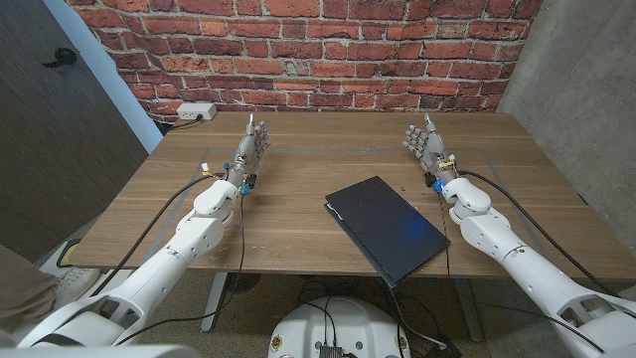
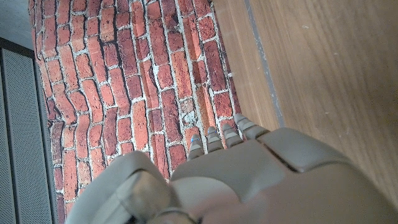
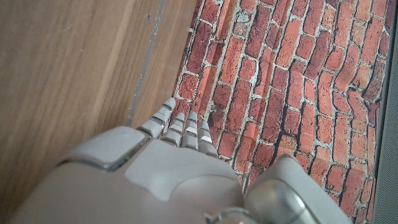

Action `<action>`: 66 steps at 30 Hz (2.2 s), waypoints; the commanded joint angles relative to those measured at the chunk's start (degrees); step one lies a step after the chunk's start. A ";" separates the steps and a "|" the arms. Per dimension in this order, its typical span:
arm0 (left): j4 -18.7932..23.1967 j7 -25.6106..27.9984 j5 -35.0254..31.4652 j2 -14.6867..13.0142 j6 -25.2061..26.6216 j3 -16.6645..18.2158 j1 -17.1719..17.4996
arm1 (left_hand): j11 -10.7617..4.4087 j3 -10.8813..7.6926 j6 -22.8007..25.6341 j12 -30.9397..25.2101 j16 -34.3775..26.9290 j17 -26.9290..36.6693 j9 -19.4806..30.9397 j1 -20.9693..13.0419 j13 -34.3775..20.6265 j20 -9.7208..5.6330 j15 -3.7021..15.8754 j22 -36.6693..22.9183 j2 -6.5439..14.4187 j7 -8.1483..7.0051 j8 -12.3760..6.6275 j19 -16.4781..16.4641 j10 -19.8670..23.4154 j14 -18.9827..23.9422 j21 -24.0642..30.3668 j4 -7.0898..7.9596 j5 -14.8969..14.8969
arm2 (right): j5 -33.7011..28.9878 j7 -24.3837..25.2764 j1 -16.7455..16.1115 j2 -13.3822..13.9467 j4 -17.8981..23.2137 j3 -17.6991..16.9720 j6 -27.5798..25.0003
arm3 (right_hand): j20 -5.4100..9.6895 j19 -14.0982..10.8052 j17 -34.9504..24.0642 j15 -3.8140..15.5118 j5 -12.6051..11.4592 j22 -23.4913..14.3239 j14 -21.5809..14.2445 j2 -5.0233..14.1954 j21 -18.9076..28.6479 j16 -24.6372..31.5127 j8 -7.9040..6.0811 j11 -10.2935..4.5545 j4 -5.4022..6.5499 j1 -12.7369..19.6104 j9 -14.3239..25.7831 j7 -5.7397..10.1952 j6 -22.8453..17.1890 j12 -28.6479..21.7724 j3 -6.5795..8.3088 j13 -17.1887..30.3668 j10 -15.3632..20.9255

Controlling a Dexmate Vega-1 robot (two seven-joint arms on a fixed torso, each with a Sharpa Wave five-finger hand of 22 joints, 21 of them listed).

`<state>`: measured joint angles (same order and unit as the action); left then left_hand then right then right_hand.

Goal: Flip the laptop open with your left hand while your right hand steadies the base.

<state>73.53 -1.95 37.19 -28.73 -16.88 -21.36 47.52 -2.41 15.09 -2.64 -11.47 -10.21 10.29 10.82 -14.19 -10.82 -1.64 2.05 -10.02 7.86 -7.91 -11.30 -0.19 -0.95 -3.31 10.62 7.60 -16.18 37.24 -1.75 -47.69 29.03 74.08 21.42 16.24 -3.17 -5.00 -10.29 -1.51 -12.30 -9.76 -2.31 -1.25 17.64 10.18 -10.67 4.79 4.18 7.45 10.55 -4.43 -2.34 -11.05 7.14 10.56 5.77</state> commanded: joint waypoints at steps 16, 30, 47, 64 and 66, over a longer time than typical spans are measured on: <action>-1.22 -2.22 2.33 0.85 -1.57 0.79 0.79 | -0.55 0.26 0.76 -0.53 -0.41 0.18 0.23 -0.71 -0.12 -2.14 2.42 -0.12 -0.07 -0.45 -0.63 -0.03 0.40 -0.59 0.49 0.06 -0.15 | -4.55 4.22 -2.11 2.46 5.64 0.45 -0.06 | -2.43 -2.63 -0.01 0.09 -0.26 -0.27 -0.76 -0.14 0.00 0.49 -0.51 0.05 -1.18 1.99 0.28 -0.44 0.16 -0.82 0.52 0.22 0.74; 0.59 -0.94 -0.60 -0.81 -2.61 0.37 1.87 | -0.47 0.18 1.78 -0.69 -0.46 0.17 0.22 -0.87 -0.12 -2.19 2.54 -0.12 0.09 -0.24 -0.91 -0.09 0.94 -0.51 0.55 0.08 -0.04 | -5.19 6.30 -4.76 3.67 9.05 -0.26 -0.53 | -2.24 -2.99 0.00 0.52 -0.20 -0.27 -1.48 -0.53 -0.48 0.68 -0.47 -0.37 -2.08 3.16 0.27 -0.08 0.52 -1.19 0.58 0.23 1.58; 5.74 3.54 -7.92 -5.53 -3.95 -0.19 5.37 | -0.58 -0.25 4.12 -1.11 -0.70 0.11 0.20 -1.78 -0.12 -2.53 3.06 -0.10 0.44 0.40 -1.52 -0.61 2.43 0.33 0.74 -0.20 0.15 | -6.62 7.72 -7.49 4.62 11.71 -0.33 -0.12 | -1.81 -2.07 0.01 0.53 -0.14 -0.29 -0.94 -0.73 -1.58 0.42 -0.50 -0.46 -3.04 4.49 0.28 0.12 0.71 -1.05 0.73 0.24 1.20; 8.78 2.88 -9.32 -7.87 -4.67 0.15 7.26 | -0.63 -0.51 4.49 -1.10 -0.66 0.10 0.19 -2.21 -0.12 -2.64 3.16 -0.09 0.68 0.19 -1.46 -0.94 2.71 0.48 0.82 -0.28 0.26 | -5.78 8.59 -11.04 5.74 15.65 -1.50 -0.17 | -1.65 -1.26 0.01 0.43 -0.01 -0.32 -0.33 -0.80 -2.45 0.24 -0.51 -0.28 -3.62 5.25 0.29 0.10 0.84 -0.95 0.79 0.24 0.85; 9.13 3.07 -9.36 -7.87 -4.62 0.15 7.57 | -0.62 -0.54 4.47 -1.08 -0.65 0.10 0.19 -2.25 -0.12 -2.63 3.11 -0.09 0.70 0.19 -1.43 -0.93 2.69 0.48 0.81 -0.28 0.27 | -5.84 7.95 -11.40 6.09 15.74 -1.62 0.58 | -1.64 -1.18 0.01 0.28 0.01 -0.33 -0.20 -0.81 -2.54 0.20 -0.47 -0.26 -3.66 5.29 0.29 0.05 0.94 -0.92 0.78 0.24 0.77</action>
<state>80.61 0.76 28.85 -35.42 -21.20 -21.34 53.69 -3.07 14.82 1.45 -12.36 -10.65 10.27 10.79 -15.99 -10.80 -1.83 2.05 -10.00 8.47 -7.47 -12.53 -0.61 1.41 -2.86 11.07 7.34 -16.17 30.61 6.65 -56.95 33.96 87.63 20.58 16.45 -5.02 -6.38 -10.14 -1.16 -12.26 -10.02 -2.84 -2.07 15.22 10.62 -10.82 4.38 0.85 12.05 10.53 -4.09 -2.02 -11.89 7.91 10.53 6.78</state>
